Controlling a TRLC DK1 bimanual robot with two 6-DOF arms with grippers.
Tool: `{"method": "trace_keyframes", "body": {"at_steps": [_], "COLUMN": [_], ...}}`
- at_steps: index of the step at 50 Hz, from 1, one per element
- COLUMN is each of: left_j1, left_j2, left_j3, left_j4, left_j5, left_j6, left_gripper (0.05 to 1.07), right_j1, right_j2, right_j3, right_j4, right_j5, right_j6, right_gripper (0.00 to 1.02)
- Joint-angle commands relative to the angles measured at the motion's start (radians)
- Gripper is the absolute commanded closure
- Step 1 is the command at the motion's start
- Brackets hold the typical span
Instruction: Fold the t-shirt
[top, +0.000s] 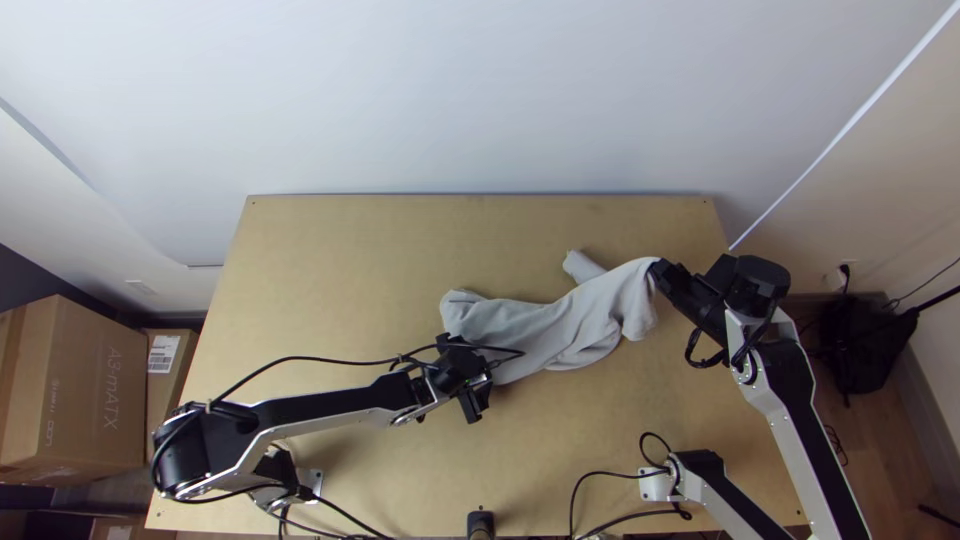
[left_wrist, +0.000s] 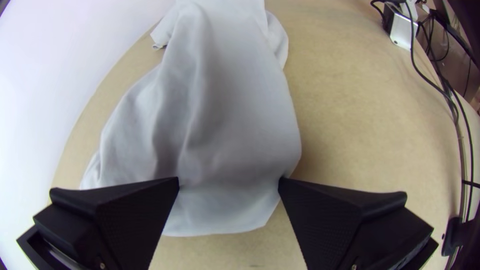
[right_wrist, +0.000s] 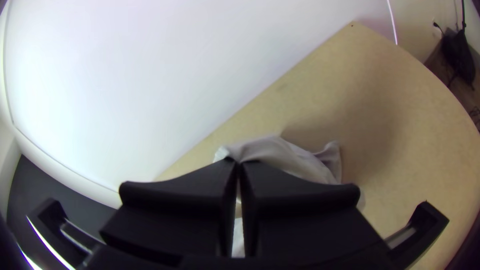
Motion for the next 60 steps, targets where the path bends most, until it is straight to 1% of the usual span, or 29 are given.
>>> {"method": "trace_keyframes", "body": {"at_steps": [1,3,6,8,10,11,17,22,27,34,38,44,50,53,60], "left_j1": [-0.003,0.0,0.003,0.007,0.013,0.017,0.072,0.143,0.23,0.353,0.421,0.484,0.525,0.545,0.605], "left_j2": [0.043,0.05,0.052,0.047,0.04,0.035,0.0,-0.054,-0.109,-0.184,-0.226,-0.292,-0.365,-0.405,-0.48], "left_j3": [0.035,0.039,0.034,0.022,0.008,0.003,0.019,0.06,0.106,0.161,0.187,0.23,0.272,0.293,0.364], "left_j4": [0.021,0.03,0.039,0.071,0.108,0.128,0.107,0.048,-0.001,-0.064,-0.085,-0.121,-0.142,-0.142,-0.145], "left_j5": [-0.005,-0.005,0.001,0.004,0.005,0.004,0.008,0.008,0.01,0.025,0.041,0.048,0.048,0.047,0.048], "left_j6": [0.016,0.01,0.007,0.002,-0.004,-0.008,-0.027,-0.054,-0.062,-0.064,-0.067,-0.087,-0.108,-0.11,-0.11], "left_gripper": [0.29,0.38,0.59,0.77,1.0,1.05,1.05,1.05,1.05,1.05,1.05,1.05,1.05,1.05,1.05], "right_j1": [0.009,0.007,0.006,0.004,0.003,0.003,-0.003,-0.003,-0.005,0.003,0.021,0.05,0.09,0.121,0.148], "right_j2": [0.005,0.007,0.005,0.004,0.002,0.002,-0.001,0.002,0.013,0.025,0.036,0.06,0.1,0.128,0.206], "right_j3": [0.004,0.007,0.007,0.007,0.007,0.007,0.014,0.031,0.059,0.108,0.146,0.238,0.375,0.453,0.651], "right_j4": [0.027,0.027,0.027,0.027,0.027,0.027,0.027,0.026,0.026,0.027,0.03,0.032,0.032,0.032,0.032], "right_j5": [0.012,0.012,0.012,0.012,0.012,0.012,0.013,0.013,0.015,0.015,0.016,0.038,0.081,0.122,0.165], "right_j6": [0.02,0.02,0.02,0.02,0.02,0.02,0.009,-0.006,-0.018,-0.06,-0.104,-0.179,-0.241,-0.274,-0.365], "right_gripper": [1.0,1.0,1.0,1.0,1.0,1.0,1.0,1.0,1.0,1.0,1.0,1.0,1.0,1.0,1.0]}}
